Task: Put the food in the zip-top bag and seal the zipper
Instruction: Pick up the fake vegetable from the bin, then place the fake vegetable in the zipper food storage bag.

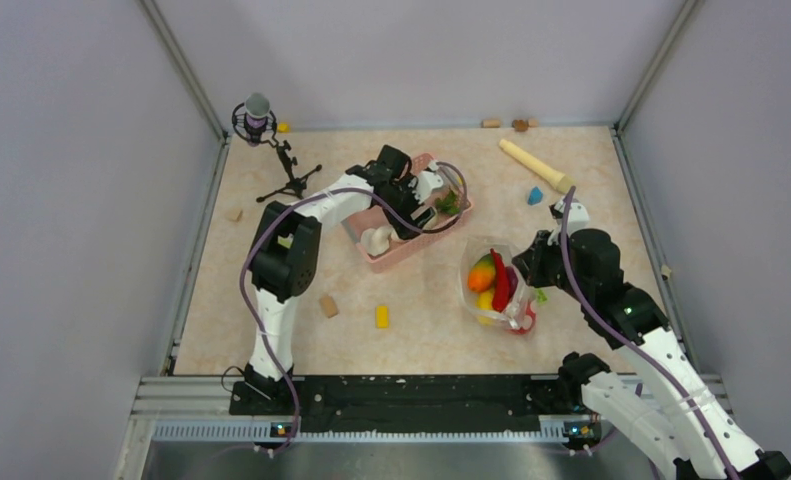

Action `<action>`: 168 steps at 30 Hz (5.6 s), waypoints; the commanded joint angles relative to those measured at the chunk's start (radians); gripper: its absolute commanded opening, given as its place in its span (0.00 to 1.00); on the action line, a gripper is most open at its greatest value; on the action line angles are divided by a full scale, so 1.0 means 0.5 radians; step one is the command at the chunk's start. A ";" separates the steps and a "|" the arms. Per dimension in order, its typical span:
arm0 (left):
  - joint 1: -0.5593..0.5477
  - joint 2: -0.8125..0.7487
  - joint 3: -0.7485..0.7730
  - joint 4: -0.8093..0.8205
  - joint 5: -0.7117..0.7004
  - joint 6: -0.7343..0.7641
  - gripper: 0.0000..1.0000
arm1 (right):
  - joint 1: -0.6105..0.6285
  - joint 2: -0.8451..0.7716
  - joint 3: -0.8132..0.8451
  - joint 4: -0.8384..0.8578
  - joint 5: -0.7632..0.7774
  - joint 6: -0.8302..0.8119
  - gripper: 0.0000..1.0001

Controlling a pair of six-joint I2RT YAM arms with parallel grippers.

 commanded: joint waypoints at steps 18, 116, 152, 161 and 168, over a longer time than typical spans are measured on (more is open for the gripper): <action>0.015 -0.090 0.092 0.188 -0.007 -0.253 0.34 | -0.005 0.010 -0.007 0.082 0.045 0.015 0.05; -0.952 -0.997 -0.696 0.739 -0.916 -3.152 0.00 | -0.005 -0.004 -0.071 0.200 -0.366 -0.008 0.05; -1.235 -1.393 -0.812 0.533 -1.257 -2.567 0.85 | -0.006 -0.005 -0.078 0.210 -0.329 -0.004 0.05; -1.232 -1.591 -1.083 0.434 -1.749 -2.702 0.84 | -0.006 0.000 -0.076 0.210 -0.329 -0.002 0.05; -1.232 -1.382 -1.043 0.417 -1.752 -2.824 0.67 | -0.007 0.000 -0.078 0.209 -0.338 -0.005 0.05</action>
